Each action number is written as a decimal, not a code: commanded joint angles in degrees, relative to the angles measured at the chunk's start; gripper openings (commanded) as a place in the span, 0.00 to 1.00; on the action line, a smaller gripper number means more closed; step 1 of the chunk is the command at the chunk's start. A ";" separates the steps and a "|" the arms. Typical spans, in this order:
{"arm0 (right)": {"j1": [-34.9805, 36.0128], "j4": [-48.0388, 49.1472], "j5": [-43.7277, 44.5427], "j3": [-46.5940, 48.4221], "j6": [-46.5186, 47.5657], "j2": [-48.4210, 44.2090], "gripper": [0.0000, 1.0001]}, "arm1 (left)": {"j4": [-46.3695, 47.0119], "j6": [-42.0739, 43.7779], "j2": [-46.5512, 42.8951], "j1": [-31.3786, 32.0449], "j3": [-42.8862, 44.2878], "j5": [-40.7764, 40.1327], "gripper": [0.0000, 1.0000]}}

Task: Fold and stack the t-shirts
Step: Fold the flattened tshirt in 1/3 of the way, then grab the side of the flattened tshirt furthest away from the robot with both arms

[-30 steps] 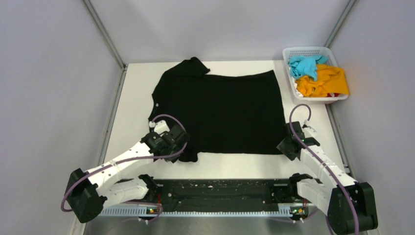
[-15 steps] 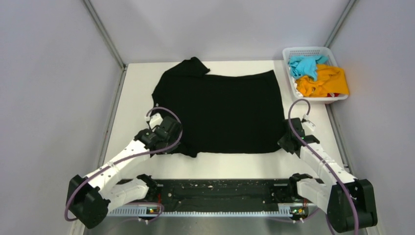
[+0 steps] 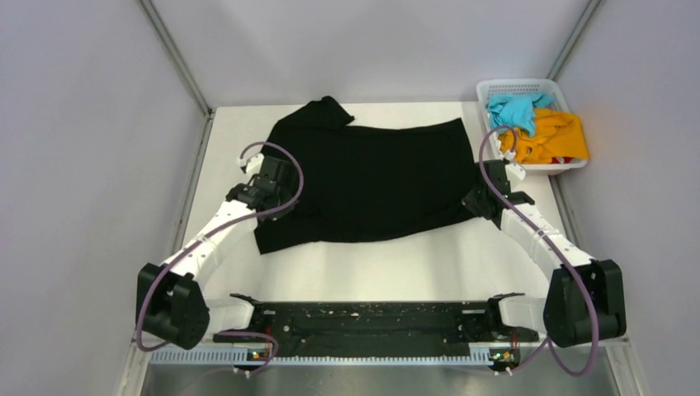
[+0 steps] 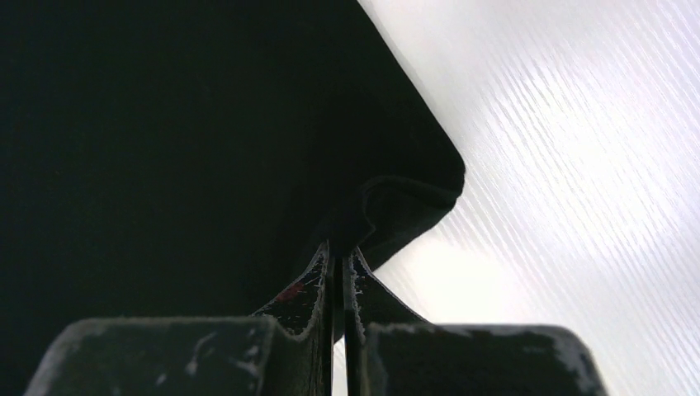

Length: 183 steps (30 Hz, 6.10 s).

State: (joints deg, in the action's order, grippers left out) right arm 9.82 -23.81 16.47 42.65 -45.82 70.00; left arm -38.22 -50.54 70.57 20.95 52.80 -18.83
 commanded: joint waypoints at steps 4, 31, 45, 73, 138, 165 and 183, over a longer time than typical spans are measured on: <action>-0.55 4.41 2.00 7.13 2.51 5.28 0.00 | 8.46 9.13 7.92 -2.45 9.48 -0.82 0.00; -2.19 8.66 5.84 16.87 1.27 18.99 0.21 | 11.76 22.61 37.18 -9.00 35.37 2.91 0.22; -0.64 10.26 -7.16 17.70 8.94 20.29 0.98 | 10.06 20.82 32.34 -11.02 33.05 13.54 0.99; 7.82 0.70 -14.33 -3.42 11.63 14.15 0.99 | 9.01 5.71 16.64 -14.18 -7.99 19.40 0.99; 1.71 5.77 -11.47 3.35 11.07 3.42 0.98 | 22.45 20.04 79.66 -12.69 84.23 23.56 0.99; 0.66 6.36 -11.91 0.30 11.72 -0.39 0.98 | -0.44 22.98 76.65 -7.95 80.70 12.14 0.70; 0.44 5.60 -1.79 7.34 11.36 6.08 0.96 | -1.82 28.10 73.31 -7.94 80.72 8.98 0.00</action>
State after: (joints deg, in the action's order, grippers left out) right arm 10.94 -19.29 8.29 43.29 -34.96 72.58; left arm -36.07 -25.30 148.33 13.17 134.72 -8.54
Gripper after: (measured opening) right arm 0.969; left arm 0.023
